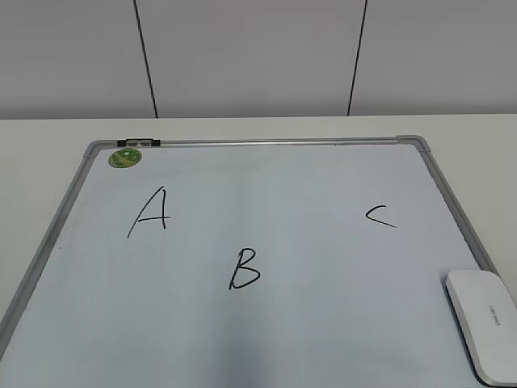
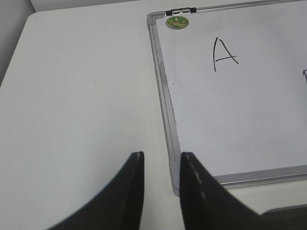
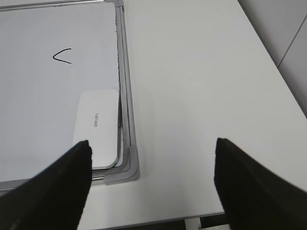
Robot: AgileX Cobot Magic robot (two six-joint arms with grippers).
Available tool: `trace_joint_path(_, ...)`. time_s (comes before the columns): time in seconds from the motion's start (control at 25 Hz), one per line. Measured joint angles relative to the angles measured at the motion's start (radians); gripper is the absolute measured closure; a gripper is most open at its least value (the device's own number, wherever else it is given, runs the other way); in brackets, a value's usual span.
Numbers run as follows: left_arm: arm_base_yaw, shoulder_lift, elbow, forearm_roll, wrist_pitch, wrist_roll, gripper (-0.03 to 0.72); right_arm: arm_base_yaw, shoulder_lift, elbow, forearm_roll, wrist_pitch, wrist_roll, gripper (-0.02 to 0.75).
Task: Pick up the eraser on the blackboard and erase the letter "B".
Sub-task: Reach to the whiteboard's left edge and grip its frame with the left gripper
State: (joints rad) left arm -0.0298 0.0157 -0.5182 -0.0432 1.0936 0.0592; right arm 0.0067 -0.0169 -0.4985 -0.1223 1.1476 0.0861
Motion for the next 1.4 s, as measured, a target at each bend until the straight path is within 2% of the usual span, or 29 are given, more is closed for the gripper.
trace_joint_path(0.48, 0.000, 0.043, -0.003, 0.000, 0.000, 0.000, 0.495, 0.000, 0.000, 0.000, 0.000, 0.000, 0.000, 0.148)
trace_joint_path(0.84, 0.000, 0.382, -0.109, 0.043, -0.022, 0.000, 0.494, 0.000, 0.000, 0.000, 0.000, 0.000, 0.000, 0.148)
trace_joint_path(1.4, 0.000, 1.040, -0.392, 0.043, -0.081, 0.000, 0.487, 0.000, 0.000, 0.000, 0.000, 0.000, 0.000, 0.148)
